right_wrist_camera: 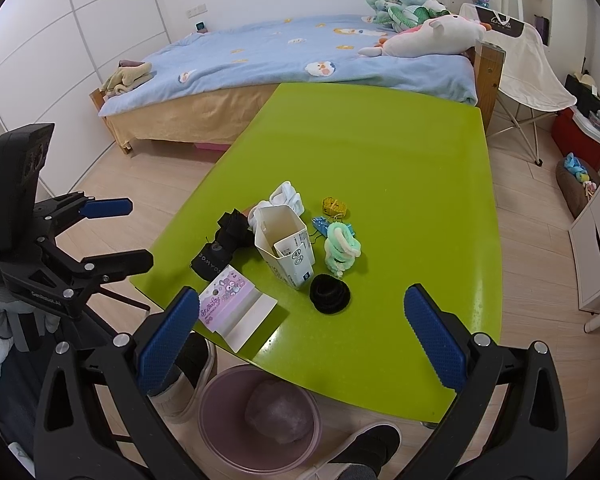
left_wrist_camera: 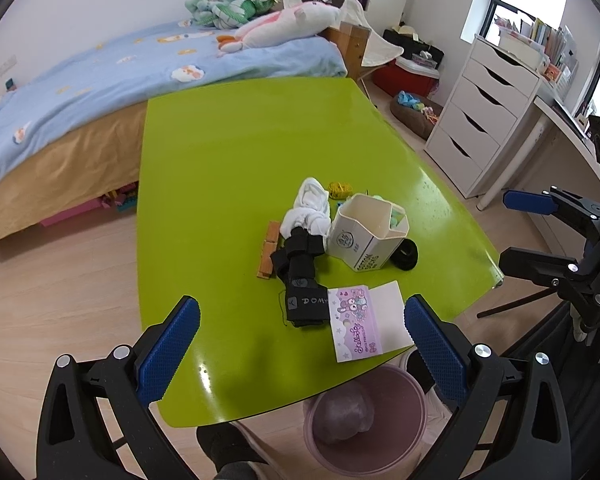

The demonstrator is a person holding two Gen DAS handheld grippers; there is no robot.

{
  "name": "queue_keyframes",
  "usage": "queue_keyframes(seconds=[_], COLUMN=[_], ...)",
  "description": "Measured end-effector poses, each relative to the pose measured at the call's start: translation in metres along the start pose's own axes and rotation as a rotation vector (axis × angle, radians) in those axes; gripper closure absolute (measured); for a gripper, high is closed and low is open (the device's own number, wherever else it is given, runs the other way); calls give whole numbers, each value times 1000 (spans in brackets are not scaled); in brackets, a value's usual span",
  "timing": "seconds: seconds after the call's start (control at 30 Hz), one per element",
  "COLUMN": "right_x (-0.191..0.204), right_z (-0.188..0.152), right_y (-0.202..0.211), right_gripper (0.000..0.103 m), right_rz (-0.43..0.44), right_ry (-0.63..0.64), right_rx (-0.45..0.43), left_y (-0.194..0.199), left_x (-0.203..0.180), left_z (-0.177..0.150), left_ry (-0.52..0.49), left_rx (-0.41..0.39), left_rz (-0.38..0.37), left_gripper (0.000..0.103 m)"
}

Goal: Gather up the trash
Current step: 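Move the left tool toward the pink-purple card on the table, then grasp the pink-purple card with the left tool and lift it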

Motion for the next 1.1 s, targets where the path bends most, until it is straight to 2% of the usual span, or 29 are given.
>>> queue_keyframes(seconds=[0.2,0.53,0.87,1.1], right_x=[-1,-4,-7,-7], right_z=[0,-2,-3,-4], right_y=[-2,4,8,8], right_gripper=[3,3,3,3], right_rz=[-2,-1,-3,-1], right_ry=[0,-6,-13,-11], right_rx=[6,4,5,10], left_y=[-16,-51,-65,-73], left_x=[-11,-30,-43,-47], left_z=[-6,-24,-34,-38], left_ry=[-18,-7,-48,-93], left_rx=[75,243,302,318], left_rz=[-35,-98,-117,-99], left_gripper=[6,6,6,31])
Point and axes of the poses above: each gripper's, at about its wrist camera, not at the fingertips, and y roughly against the way its jaws point, x to its left, z to its top, the point moved 8 cm from there along -y, roughly the way its jaws point, and after that the axes turned 15 degrees about z, right-handed, at the moved point
